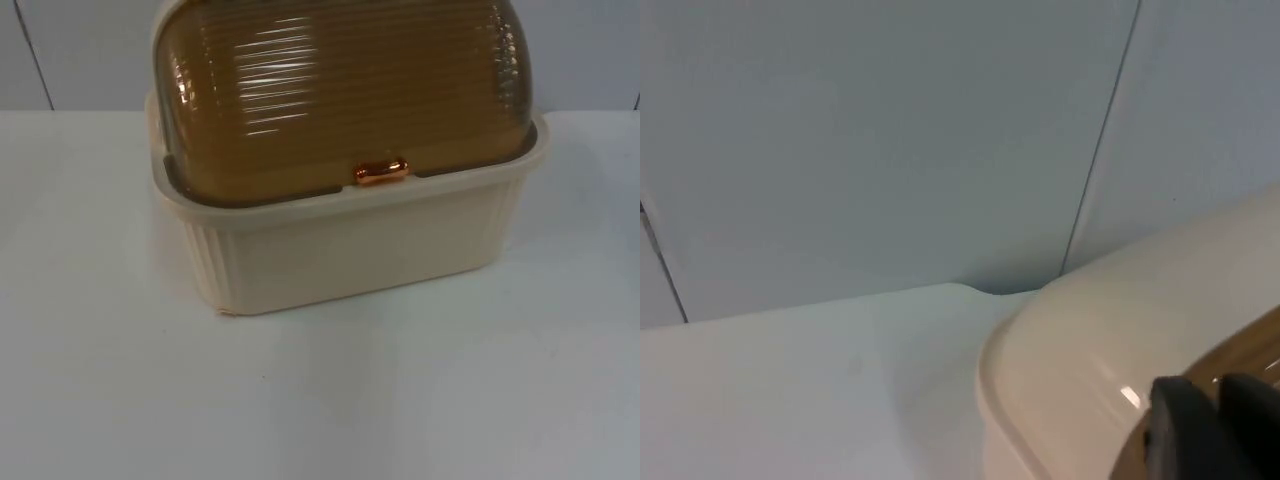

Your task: Open the box lid with the left hand, place the block into the box with the right hand, then close the box lid with the left hand.

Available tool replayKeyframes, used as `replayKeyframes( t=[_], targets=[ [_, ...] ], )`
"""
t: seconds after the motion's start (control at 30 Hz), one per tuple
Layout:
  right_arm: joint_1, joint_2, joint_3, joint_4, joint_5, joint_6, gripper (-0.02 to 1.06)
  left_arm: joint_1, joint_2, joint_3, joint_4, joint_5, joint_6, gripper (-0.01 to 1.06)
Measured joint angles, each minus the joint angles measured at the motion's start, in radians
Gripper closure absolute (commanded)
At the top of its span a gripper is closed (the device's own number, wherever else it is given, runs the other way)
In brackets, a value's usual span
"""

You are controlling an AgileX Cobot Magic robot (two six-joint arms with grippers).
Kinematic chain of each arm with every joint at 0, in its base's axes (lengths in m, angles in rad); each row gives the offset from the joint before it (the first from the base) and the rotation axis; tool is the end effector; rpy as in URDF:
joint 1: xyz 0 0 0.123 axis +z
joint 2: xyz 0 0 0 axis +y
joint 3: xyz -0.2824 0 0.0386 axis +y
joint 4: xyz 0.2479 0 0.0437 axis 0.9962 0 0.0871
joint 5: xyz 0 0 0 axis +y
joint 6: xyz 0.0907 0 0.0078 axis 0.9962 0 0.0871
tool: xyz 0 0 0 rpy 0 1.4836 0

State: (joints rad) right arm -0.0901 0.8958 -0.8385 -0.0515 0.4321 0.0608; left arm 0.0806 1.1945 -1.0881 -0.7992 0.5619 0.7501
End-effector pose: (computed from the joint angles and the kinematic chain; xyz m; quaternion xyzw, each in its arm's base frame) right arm 0.1864 -0.0188 0.3613 0.0493 0.8325 -0.0300 0.5510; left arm 0.2615 -0.0138 0.3816 0.0857 0.8286 -0.1334 0.5370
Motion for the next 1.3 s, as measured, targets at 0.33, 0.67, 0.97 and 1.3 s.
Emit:
replayKeyframes(
  t=[0.33, 0.67, 0.97, 1.3],
  targets=[
    [0.0, 0.0, 0.0, 0.0, 0.0, 0.0, -0.01, 0.0, 0.0, 0.0, 0.02, 0.006, -0.049, 0.0],
    [0.0, 0.0, 0.0, 0.0, 0.012, 0.0, -0.01, 0.0, 0.0, 0.0, 0.02, 0.003, -0.051, 0.0],
    [0.0, 0.0, 0.0, 0.006, 0.054, 0.0, -0.01, 0.0, 0.0, 0.0, 0.014, -0.005, -0.051, 0.0],
    [0.0, -0.006, 0.019, -0.016, 0.147, 0.017, -0.01, 0.0, -0.044, 0.065, 0.353, -0.022, -0.319, 0.0]
  ],
)
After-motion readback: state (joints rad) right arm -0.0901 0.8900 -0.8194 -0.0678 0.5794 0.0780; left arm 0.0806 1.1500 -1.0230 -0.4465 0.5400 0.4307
